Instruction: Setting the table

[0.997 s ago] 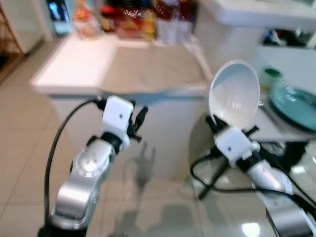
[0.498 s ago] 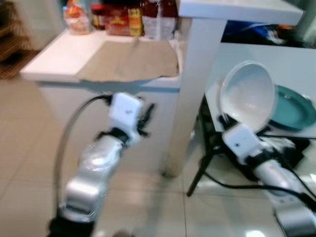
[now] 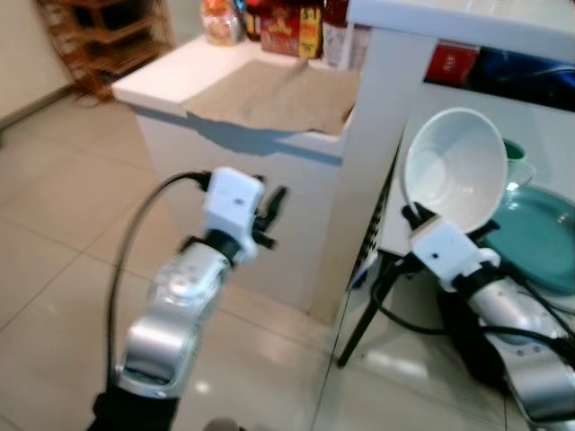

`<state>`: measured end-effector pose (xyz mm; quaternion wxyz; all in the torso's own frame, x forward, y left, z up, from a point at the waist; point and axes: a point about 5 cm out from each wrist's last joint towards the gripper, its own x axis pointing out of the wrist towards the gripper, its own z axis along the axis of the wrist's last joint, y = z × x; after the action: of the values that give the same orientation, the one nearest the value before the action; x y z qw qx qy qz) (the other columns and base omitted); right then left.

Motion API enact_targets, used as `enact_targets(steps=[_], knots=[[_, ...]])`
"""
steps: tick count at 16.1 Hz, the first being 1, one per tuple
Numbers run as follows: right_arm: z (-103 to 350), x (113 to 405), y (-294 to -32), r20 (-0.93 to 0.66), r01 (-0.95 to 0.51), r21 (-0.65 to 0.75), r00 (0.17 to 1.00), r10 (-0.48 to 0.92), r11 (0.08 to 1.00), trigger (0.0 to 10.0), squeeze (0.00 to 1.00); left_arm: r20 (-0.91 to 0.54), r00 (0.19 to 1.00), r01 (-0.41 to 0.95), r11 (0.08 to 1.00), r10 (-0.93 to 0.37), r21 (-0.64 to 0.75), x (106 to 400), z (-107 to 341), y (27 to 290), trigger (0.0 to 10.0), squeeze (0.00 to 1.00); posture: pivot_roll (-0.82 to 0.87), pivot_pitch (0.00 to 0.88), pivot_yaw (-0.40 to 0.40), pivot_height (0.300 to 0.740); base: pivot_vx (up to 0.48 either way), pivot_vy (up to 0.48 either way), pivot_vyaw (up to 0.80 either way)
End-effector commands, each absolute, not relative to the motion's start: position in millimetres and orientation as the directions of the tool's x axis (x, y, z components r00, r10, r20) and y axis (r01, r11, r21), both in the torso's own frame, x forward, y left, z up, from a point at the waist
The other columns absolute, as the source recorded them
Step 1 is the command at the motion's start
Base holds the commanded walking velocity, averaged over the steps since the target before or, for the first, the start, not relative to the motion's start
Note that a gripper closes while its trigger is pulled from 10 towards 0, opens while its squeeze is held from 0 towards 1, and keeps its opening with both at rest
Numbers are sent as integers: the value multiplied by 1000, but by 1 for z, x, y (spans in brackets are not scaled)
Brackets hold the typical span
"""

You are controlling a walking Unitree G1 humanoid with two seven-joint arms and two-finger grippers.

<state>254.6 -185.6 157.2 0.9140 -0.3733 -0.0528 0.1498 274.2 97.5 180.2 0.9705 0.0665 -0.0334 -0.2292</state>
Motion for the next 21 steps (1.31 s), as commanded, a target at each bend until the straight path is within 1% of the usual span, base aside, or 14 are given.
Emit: enact_targets(steps=[1,3,5,7,8,10,11,13,14,16,17,19,20,21], knots=[[172,256,-188,43,-192,-709,949,313,679,10000,0,45,896,428,888,-441,165,276,184,101,10000,0,29,8,-20,740,0,-480,0],[174,257,-190,46,-183,-718,950,308,671,10000,0,46,896,429,888,-441,165,276,183,101,10000,0,26,9,-22,740,0,-480,0],[175,256,-194,10,-215,-706,950,312,675,10000,0,46,895,432,887,-444,163,276,183,101,10000,0,19,10,-20,740,0,-480,0],[176,256,-196,-55,-283,-708,935,349,647,10000,0,47,891,439,884,-451,163,277,183,99,10000,0,15,10,-19,740,0,-480,0],[175,258,-197,-118,-352,-701,915,386,620,10000,0,47,889,444,881,-456,163,277,183,98,10000,0,12,8,-24,740,0,-480,0],[173,263,-197,-181,-427,-702,881,438,570,10000,0,45,887,447,879,-460,167,277,182,97,10000,0,14,6,-32,740,0,-480,0],[173,270,-197,-221,-479,-695,852,475,537,10000,0,24,888,454,883,-460,120,277,179,98,10000,0,16,7,-38,740,0,0,0],[175,277,-197,-249,-511,-699,829,500,500,10000,0,11,877,474,867,-481,154,275,179,98,10000,0,17,9,-44,740,0,0,0],[176,283,-194,-314,-587,-687,771,554,427,10000,0,-10,850,519,833,-527,192,270,178,97,10000,0,19,10,-50,740,0,0,0],[178,293,-187,-349,-636,-680,719,601,366,10000,0,-35,811,578,790,-584,202,267,181,95,10000,0,19,16,-53,740,0,0,0],[178,296,-186,-352,-640,-682,711,608,354,10000,0,-41,802,590,780,-596,207,267,181,95,10000,0,19,16,-53,740,0,0,0],[179,314,-181,-349,-641,-692,701,622,333,10000,0,-79,761,641,726,-644,251,264,184,93,10000,0,25,28,-62,740,0,0,0],[179,327,-177,-356,-637,-708,694,626,303,10000,0,-93,737,666,698,-669,261,261,186,93,10000,0,26,34,-61,740,0,0,0],[179,335,-174,-362,-643,-707,686,630,294,10000,0,-102,727,678,686,-679,264,260,187,93,10000,0,31,36,-61,740,0,0,0]])
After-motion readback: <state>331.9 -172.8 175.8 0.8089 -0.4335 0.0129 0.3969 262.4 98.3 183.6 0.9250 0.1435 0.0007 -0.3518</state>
